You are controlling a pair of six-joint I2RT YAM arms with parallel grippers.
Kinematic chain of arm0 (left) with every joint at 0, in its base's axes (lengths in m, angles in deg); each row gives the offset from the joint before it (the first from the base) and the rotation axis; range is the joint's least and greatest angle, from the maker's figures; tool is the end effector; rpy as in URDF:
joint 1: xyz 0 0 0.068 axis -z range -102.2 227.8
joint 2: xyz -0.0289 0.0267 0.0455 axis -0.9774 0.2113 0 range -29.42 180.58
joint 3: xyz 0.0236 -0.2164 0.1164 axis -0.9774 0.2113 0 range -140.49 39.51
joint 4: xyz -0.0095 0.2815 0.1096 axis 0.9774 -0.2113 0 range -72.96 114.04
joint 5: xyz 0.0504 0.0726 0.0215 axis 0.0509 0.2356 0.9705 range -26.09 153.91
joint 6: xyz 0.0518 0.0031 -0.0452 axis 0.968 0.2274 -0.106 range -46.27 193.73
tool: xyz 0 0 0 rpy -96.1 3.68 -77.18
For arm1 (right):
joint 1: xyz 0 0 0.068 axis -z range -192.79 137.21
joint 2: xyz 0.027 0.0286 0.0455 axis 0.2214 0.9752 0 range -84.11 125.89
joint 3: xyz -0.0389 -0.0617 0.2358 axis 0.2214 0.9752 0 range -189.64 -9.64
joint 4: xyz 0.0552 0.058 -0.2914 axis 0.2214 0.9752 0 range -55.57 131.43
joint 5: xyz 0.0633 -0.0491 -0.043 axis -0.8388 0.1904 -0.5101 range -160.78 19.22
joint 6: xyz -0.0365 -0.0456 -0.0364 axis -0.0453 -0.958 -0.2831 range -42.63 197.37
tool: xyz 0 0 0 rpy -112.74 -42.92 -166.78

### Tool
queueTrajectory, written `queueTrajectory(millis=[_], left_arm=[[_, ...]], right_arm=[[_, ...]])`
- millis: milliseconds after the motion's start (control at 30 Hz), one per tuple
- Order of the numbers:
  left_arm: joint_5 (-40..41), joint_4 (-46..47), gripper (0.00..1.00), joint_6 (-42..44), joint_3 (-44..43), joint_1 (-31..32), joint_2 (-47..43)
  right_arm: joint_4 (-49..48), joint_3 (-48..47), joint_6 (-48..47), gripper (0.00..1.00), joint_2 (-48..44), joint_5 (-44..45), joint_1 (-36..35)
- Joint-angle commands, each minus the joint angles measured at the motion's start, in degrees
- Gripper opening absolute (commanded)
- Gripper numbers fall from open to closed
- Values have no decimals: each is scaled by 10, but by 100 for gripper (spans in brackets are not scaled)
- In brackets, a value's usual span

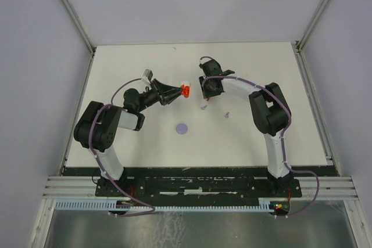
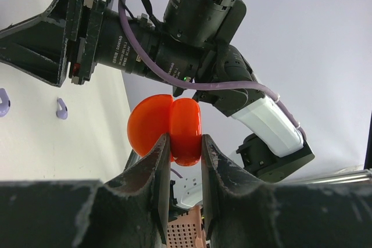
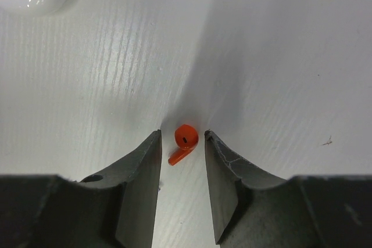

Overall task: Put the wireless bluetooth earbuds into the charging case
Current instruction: Pick up the earbud from the center of the board.

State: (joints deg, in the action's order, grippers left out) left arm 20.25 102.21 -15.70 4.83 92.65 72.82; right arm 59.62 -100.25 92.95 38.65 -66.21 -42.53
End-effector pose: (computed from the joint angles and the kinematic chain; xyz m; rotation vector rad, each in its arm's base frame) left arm 0.3265 -0.1264 0.1229 -0.3579 1.7555 -1.9314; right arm 0.4311 0.2412 0.1013 -0.2879 2.5631 0.1960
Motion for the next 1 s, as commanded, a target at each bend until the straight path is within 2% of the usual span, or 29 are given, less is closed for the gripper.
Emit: queueTrajectory(millis=[0, 700, 833, 967], left_arm=[[-7, 37, 3, -22, -8, -3, 8], [-7, 49, 3, -28, -3, -6, 13], [-7, 50, 3, -28, -1, -6, 14], [-7, 50, 3, -29, -1, -6, 15]], right_arm=[[11, -29, -11, 43, 9, 10, -2], [25, -43, -21, 32, 24, 8, -2], [21, -43, -24, 20, 22, 8, -2], [-56, 17, -32, 7, -32, 11, -2]])
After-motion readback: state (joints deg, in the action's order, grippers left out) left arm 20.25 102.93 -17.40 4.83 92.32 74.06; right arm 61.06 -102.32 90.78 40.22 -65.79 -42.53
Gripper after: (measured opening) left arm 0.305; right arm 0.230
